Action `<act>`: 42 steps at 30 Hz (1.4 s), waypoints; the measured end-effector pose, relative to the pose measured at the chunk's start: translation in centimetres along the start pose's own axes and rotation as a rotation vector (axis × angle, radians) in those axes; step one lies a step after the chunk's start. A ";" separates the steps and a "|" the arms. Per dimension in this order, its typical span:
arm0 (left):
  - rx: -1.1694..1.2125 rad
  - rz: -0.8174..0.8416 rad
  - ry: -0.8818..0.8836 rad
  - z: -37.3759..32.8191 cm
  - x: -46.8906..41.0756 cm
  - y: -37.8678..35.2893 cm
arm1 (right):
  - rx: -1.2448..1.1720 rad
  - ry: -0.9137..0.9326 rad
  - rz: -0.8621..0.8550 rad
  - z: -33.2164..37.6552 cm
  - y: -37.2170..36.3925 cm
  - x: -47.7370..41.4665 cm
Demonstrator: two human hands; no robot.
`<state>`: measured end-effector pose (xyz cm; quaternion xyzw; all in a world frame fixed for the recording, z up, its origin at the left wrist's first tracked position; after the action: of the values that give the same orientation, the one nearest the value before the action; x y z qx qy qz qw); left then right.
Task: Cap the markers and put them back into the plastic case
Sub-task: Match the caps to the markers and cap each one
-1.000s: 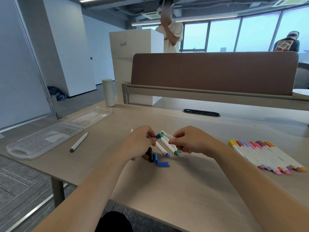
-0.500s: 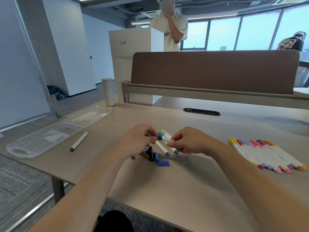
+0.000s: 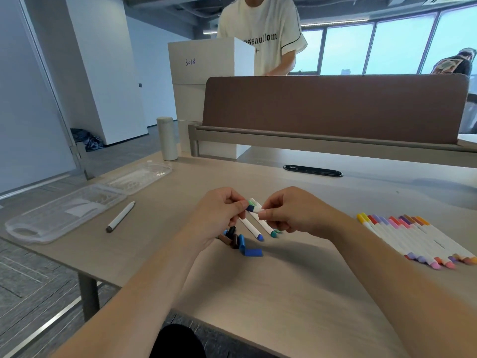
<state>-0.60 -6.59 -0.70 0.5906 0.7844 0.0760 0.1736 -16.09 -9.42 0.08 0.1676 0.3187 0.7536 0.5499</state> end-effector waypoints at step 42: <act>-0.771 0.453 -0.291 1.6 1.1 -3.7 | 0.258 -0.095 -0.253 -2.6 -2.1 -5.2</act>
<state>-3.58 -6.74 -3.55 0.6441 0.5176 0.3142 0.4674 -14.40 -14.61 -2.69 0.2308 0.4050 0.6227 0.6284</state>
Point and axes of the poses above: each hand's wrist, its own x-axis away from the middle knuckle, its own y-axis out of the back of the hand, z = x × y, the point moved 7 cm from there along -x, towards the middle knuckle, and after that the axes turned 9 degrees about -z, right-handed, at the moved point
